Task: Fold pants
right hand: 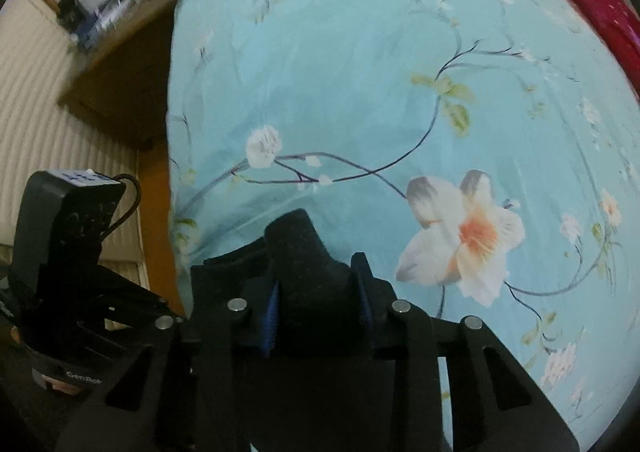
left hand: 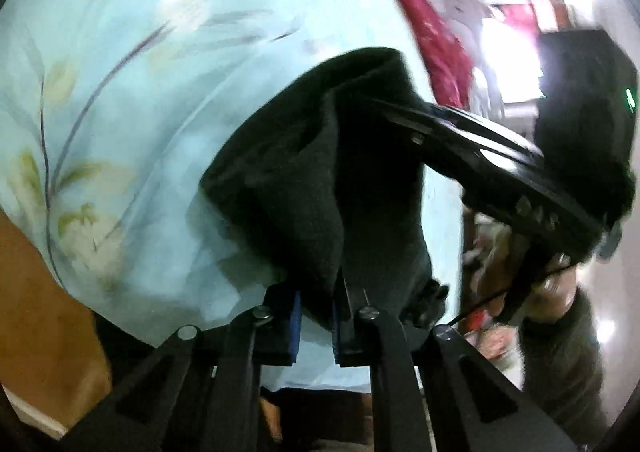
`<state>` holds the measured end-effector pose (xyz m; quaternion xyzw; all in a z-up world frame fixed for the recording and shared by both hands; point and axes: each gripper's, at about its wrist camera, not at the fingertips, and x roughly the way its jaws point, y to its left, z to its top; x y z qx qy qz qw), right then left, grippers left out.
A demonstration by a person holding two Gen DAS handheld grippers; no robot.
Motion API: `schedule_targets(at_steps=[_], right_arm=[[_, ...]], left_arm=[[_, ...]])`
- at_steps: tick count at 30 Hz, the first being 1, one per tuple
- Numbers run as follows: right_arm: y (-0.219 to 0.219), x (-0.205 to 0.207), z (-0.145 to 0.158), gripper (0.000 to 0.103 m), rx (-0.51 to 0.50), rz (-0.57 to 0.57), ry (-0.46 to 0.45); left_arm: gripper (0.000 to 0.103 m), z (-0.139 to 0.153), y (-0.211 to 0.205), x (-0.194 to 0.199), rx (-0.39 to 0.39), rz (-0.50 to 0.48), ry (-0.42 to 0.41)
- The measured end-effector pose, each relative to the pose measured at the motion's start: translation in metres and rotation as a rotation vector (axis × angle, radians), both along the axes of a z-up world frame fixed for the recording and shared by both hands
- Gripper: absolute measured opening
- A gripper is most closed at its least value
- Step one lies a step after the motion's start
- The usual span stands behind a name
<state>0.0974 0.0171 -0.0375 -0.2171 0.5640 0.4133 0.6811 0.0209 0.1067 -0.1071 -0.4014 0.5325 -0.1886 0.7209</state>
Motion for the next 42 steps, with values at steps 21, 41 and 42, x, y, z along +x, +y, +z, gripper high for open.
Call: schedule_targets(at_steps=[21, 41, 42], right_arm=[[-0.311, -0.073, 0.062, 0.034, 0.616, -0.667, 0.006], [-0.374, -0.209, -0.011, 0.073, 0.735, -1.209, 0.067], [-0.364, -0.207, -0.013, 0.073, 0.725, -1.199, 0.079]], left_arm=[[0.022, 0.113, -0.248, -0.009, 0.463, -0.618, -0.426], [0.072, 0.101, -0.270, 0.079, 0.549, -0.961, -0.278], [0.073, 0.100, -0.275, 0.089, 0.529, -0.977, -0.265]])
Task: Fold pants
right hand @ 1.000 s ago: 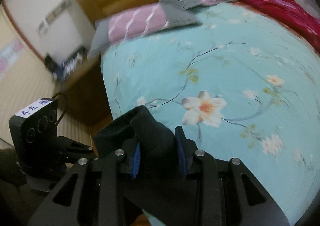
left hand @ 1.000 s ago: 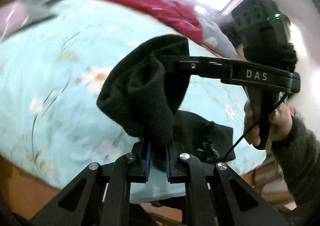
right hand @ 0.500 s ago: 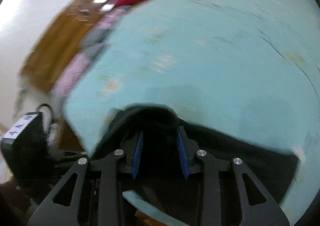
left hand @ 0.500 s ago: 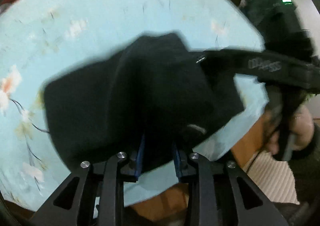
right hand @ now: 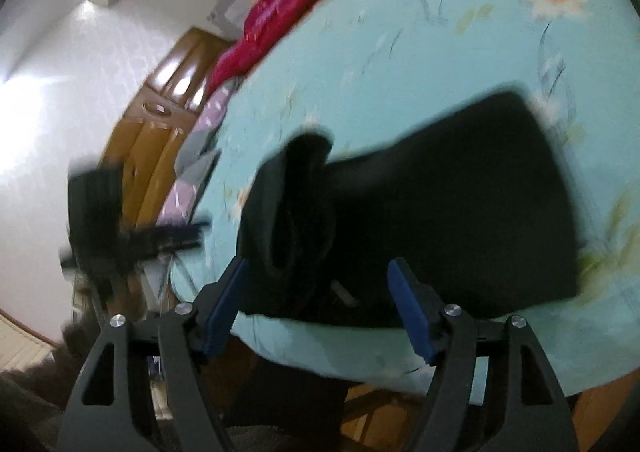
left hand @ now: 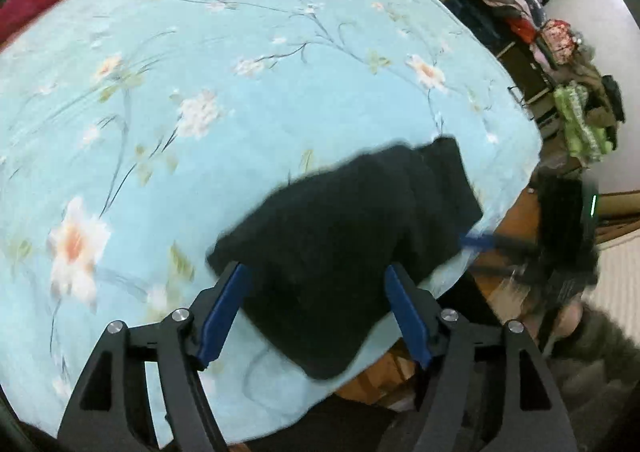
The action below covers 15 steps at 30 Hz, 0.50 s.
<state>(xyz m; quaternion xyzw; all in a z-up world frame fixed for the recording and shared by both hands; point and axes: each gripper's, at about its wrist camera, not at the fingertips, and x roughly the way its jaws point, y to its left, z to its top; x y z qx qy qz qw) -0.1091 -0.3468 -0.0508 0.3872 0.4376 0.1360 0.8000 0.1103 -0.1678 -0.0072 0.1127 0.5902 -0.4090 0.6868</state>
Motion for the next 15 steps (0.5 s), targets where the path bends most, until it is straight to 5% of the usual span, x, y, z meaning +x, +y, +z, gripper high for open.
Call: schedule_targets(at_steps=[6, 10, 14, 15], right_arm=[[0.040, 0.018, -0.004, 0.073, -0.092, 0.009, 0.025], [0.041, 0.016, -0.004, 0.073, -0.093, -0.047, 0.006], [0.044, 0.018, -0.011, 0.072, -0.056, -0.066, 0.007], [0.044, 0.017, -0.012, 0.065, -0.052, -0.068, 0.006]], left_arm=[[0.076, -0.022, -0.051, 0.055, -0.023, -0.158, 0.166], [0.076, -0.045, -0.070, 0.056, 0.023, -0.281, 0.207], [0.077, -0.064, -0.072, 0.048, -0.005, -0.320, 0.272], [0.072, -0.067, -0.071, 0.047, -0.022, -0.316, 0.269]])
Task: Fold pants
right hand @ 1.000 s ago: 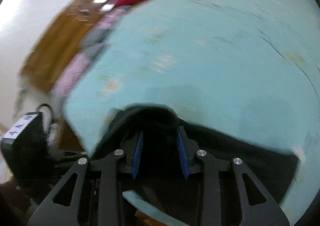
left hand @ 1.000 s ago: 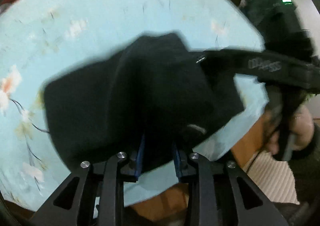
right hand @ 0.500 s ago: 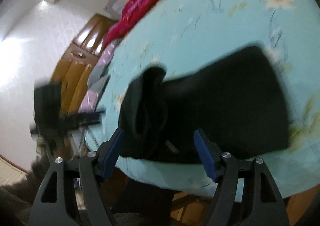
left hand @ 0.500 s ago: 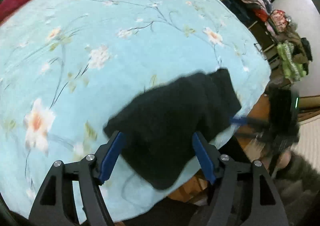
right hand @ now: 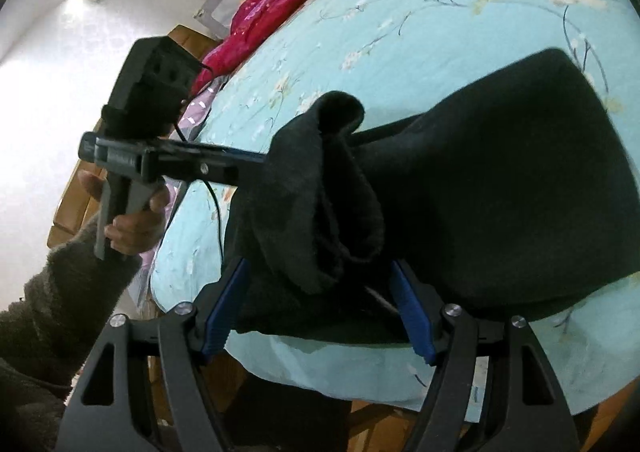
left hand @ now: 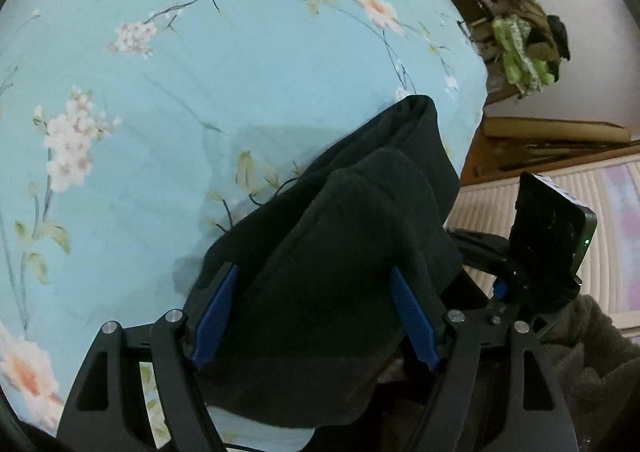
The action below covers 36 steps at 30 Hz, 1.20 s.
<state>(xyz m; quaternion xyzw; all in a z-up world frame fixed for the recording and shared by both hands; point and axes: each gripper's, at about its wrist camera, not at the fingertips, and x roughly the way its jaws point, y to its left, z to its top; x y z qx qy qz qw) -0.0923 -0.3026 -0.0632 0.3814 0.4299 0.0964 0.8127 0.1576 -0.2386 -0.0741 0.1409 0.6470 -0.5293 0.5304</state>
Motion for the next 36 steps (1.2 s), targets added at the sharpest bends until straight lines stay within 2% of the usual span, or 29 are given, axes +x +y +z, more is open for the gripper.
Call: schedule_targets(at_steps=[1, 3, 4, 5, 7, 8, 10, 11, 12, 13, 14, 15, 16, 18, 20, 24, 28, 31, 36], right_arm=[[0.001, 0.001, -0.001, 0.047, 0.005, 0.000, -0.006], [0.003, 0.005, -0.002, 0.041, -0.003, 0.005, 0.008], [0.003, 0.005, -0.001, 0.034, 0.004, 0.008, 0.005], [0.004, 0.006, 0.003, 0.033, 0.025, 0.013, -0.005], [0.003, 0.003, 0.017, 0.031, 0.074, 0.022, -0.050], [0.002, 0.000, 0.025, 0.031, 0.080, 0.023, -0.074], [-0.004, -0.008, 0.039, 0.031, 0.061, 0.009, -0.119], [-0.012, -0.014, 0.039, 0.031, 0.054, -0.015, -0.122], [-0.022, -0.018, 0.031, 0.031, 0.056, -0.055, -0.094], [-0.027, -0.019, 0.023, 0.031, 0.065, -0.080, -0.066], [-0.034, -0.019, 0.005, 0.031, 0.090, -0.109, -0.009], [-0.035, -0.017, -0.006, 0.032, 0.085, -0.129, 0.037], [-0.036, -0.017, -0.018, 0.032, 0.074, -0.140, 0.077], [-0.034, -0.017, -0.024, 0.032, 0.083, -0.142, 0.084], [-0.034, -0.018, -0.016, 0.034, 0.077, -0.132, 0.079], [-0.039, -0.027, -0.006, 0.064, 0.036, -0.175, 0.056], [-0.040, -0.039, 0.001, 0.071, -0.022, -0.208, 0.062], [-0.042, -0.043, 0.004, 0.077, -0.037, -0.230, 0.071], [-0.041, -0.045, 0.010, 0.084, -0.069, -0.243, 0.066]], left_arm=[[0.068, 0.000, 0.004, -0.002, -0.023, 0.007, -0.003], [0.040, 0.002, 0.011, -0.005, -0.035, 0.016, 0.003], [0.036, 0.006, 0.015, -0.008, -0.040, 0.019, -0.010], [0.032, 0.012, 0.019, -0.011, -0.048, 0.021, -0.020], [0.032, 0.037, 0.025, -0.023, -0.104, 0.019, -0.050], [0.034, 0.049, 0.025, -0.028, -0.133, 0.015, -0.074], [0.052, 0.066, 0.018, -0.042, -0.166, 0.035, -0.153], [0.070, 0.068, 0.012, -0.048, -0.165, 0.054, -0.198], [0.076, 0.064, 0.002, -0.055, -0.145, 0.074, -0.266], [0.076, 0.053, -0.010, -0.064, -0.098, 0.090, -0.346], [0.076, 0.044, -0.016, -0.068, -0.057, 0.093, -0.383], [0.077, 0.025, -0.027, -0.073, 0.031, 0.096, -0.422], [0.077, 0.016, -0.031, -0.076, 0.077, 0.105, -0.437], [0.077, 0.013, -0.028, -0.082, 0.099, 0.167, -0.487], [0.077, 0.029, -0.020, -0.092, 0.081, 0.215, -0.551], [0.080, 0.053, -0.009, -0.114, 0.120, 0.247, -0.771], [0.081, 0.060, -0.001, -0.132, 0.193, 0.227, -0.972], [0.081, 0.062, 0.006, -0.141, 0.223, 0.222, -1.023], [0.081, 0.064, 0.014, -0.145, 0.220, 0.251, -1.021]])
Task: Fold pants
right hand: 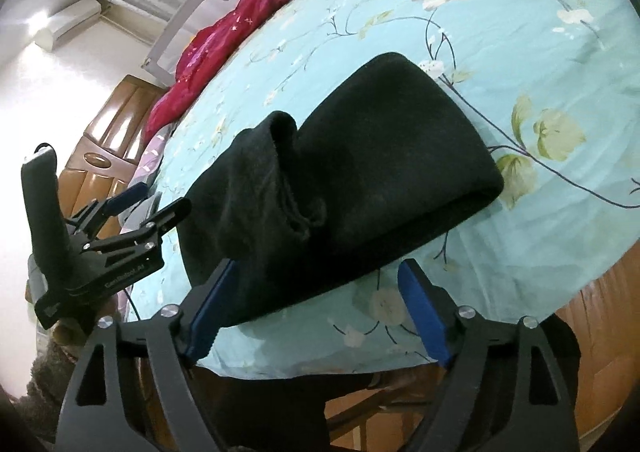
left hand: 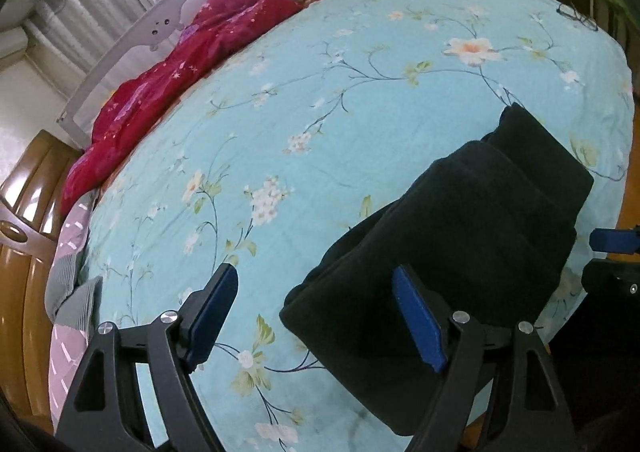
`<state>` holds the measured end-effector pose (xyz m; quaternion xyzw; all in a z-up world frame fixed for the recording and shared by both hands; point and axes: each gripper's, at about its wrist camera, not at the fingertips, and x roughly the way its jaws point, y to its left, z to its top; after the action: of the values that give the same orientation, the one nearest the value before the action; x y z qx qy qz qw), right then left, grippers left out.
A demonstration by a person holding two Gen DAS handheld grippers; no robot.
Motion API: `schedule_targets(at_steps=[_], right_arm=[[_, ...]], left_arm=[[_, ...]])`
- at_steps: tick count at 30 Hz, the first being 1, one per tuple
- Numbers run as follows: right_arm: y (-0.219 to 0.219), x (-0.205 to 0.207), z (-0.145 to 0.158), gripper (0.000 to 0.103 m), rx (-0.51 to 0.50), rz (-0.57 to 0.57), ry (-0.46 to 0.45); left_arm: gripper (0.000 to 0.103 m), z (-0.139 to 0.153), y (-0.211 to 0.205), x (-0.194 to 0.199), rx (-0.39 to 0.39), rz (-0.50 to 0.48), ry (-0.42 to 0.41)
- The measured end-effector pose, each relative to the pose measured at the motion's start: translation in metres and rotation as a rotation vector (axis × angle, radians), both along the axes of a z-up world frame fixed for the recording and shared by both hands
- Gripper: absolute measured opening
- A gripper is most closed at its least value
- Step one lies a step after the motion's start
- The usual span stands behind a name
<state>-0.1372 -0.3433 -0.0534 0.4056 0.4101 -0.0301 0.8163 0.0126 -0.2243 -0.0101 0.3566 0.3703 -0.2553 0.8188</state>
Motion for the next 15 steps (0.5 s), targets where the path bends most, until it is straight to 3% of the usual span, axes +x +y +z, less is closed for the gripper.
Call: schedule_targets(at_steps=[8, 15], right_arm=[[-0.001, -0.003, 0.007, 0.090, -0.069, -0.022, -0.017], [0.001, -0.009, 0.008, 0.091, -0.089, -0.014, -0.022]], left_arm=[[0.081, -0.001, -0.001, 0.005, 0.000, 0.017, 0.011], [0.081, -0.002, -0.002, 0.026, 0.030, -0.002, 0.070]])
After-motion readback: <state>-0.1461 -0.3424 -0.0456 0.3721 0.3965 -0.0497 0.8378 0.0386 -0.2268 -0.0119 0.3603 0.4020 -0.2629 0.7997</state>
